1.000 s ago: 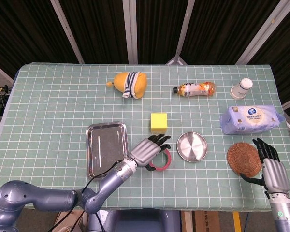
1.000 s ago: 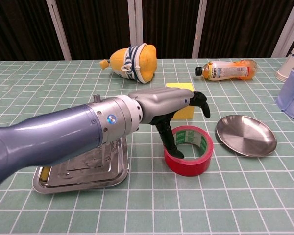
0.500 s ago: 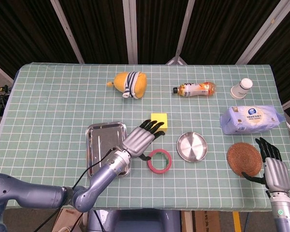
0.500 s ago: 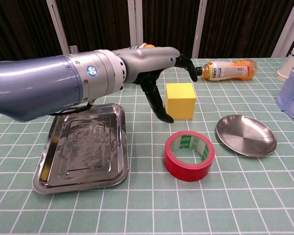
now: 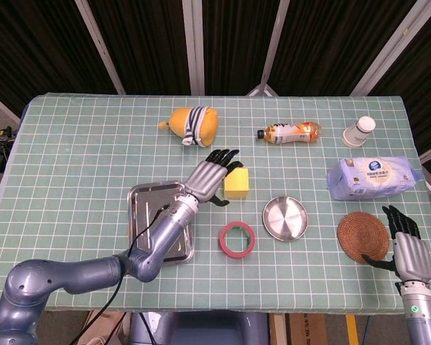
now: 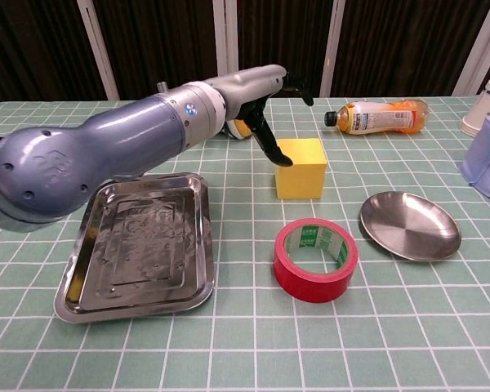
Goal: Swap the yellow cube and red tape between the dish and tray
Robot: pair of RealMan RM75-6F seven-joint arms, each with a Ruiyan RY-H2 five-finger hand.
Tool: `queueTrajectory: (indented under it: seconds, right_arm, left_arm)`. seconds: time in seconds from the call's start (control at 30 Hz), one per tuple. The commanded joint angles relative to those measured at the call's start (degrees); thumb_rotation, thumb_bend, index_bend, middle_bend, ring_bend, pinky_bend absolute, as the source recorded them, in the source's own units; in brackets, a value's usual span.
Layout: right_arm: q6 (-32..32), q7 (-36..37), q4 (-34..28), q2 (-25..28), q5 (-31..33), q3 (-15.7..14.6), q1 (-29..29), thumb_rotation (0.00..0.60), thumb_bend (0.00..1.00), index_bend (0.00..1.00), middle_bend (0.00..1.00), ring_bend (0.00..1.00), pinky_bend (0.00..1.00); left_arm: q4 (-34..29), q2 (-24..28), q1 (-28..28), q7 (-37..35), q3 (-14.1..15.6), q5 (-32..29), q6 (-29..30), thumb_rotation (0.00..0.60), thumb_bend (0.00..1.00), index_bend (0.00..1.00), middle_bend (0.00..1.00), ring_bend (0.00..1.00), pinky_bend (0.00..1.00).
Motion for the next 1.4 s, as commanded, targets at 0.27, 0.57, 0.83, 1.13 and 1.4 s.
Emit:
queueTrajectory:
  seconds: [0.27, 0.57, 0.83, 1.13, 1.4]
  right_arm:
    - [0.5, -1.9, 0.7, -0.6, 0.6, 0.4, 0.0, 0.6, 0.03, 0.0, 0.0, 0.0, 0.0]
    - [0.5, -2.5, 0.6, -0.6, 0.6, 0.3, 0.0, 0.6, 0.03, 0.0, 0.0, 0.0, 0.0]
    - [1.7, -2.8, 0.0, -0.5, 0.3, 0.5, -0.5, 0.6, 0.03, 0.0, 0.0, 0.0, 0.0]
    - [1.6, -2.5, -0.1, -0.5, 0.0, 0.4, -0.6, 0.6, 0.03, 0.0, 0.0, 0.0, 0.0]
    - [1.1, -2.1, -0.4, -0.4, -0.1, 0.3, -0.5, 0.6, 0.03, 0.0, 0.0, 0.0, 0.0]
  left_arm:
    - [19.1, -9.7, -5.1, -14.1, -0.3, 6.4, -5.9, 0.6, 0.0, 0.2, 0.0, 0.0, 0.02]
    - [29.5, -15.6, -6.8, -22.8, 0.4, 9.5, -8.1, 0.6, 0.05, 0.19, 0.0, 0.0, 0.08]
    - [35.8, -19.0, -8.0, -26.9, 1.5, 12.9, -6.2, 0.6, 0.38, 0.28, 0.21, 0.15, 0.31]
    - [39.3, -20.4, -8.0, -30.9, 1.6, 16.4, 2.5, 0.6, 0.57, 0.37, 0.38, 0.3, 0.43]
    - [24.4, -10.9, -2.4, -32.1, 2.8, 18.7, 8.5, 0.6, 0.53, 0.36, 0.35, 0.29, 0.4]
